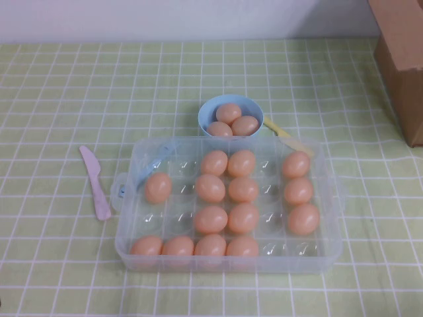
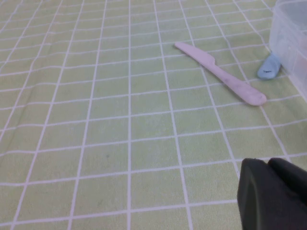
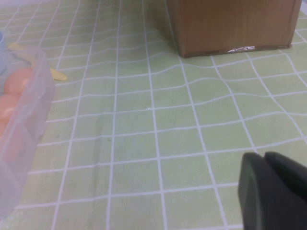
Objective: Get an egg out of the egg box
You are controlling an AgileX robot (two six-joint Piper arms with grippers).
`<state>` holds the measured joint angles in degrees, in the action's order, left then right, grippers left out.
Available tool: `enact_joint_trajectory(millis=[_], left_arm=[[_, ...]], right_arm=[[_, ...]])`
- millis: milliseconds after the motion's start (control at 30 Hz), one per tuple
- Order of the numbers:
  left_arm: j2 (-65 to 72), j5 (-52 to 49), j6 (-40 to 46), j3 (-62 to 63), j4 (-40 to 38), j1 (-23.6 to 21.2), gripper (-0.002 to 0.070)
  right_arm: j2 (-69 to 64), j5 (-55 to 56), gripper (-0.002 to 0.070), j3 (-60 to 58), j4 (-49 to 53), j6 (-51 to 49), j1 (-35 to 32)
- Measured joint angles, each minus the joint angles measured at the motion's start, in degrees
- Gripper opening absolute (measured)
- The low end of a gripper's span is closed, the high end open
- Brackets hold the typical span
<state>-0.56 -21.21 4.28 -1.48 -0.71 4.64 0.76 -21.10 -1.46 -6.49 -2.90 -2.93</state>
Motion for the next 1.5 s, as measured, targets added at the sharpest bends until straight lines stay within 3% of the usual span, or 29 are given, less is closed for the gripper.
enact_joint_trajectory(millis=[967, 1200, 1233, 1400, 1500], left_arm=[[0.0, 0.0, 0.0, 0.0, 0.0, 0.0, -0.0004], [0.0, 0.0, 0.0, 0.0, 0.0, 0.0, -0.0004], [0.0, 0.0, 0.0, 0.0, 0.0, 0.0, -0.0004], [0.0, 0.0, 0.0, 0.0, 0.0, 0.0, -0.0004], [0.0, 0.0, 0.0, 0.0, 0.0, 0.0, -0.0004]], right_arm=[[0.0, 0.0, -0.0017, 0.0, -1.8, 0.0, 0.0], [0.0, 0.0, -0.0017, 0.0, -20.4, 0.0, 0.0], [0.0, 0.0, -0.0017, 0.0, -29.6, 0.0, 0.0], [0.0, 1.0, -0.0017, 0.0, -50.9, 0.0, 0.0], [0.0, 1.6, -0.0017, 0.0, -54.9, 0.0, 0.0]])
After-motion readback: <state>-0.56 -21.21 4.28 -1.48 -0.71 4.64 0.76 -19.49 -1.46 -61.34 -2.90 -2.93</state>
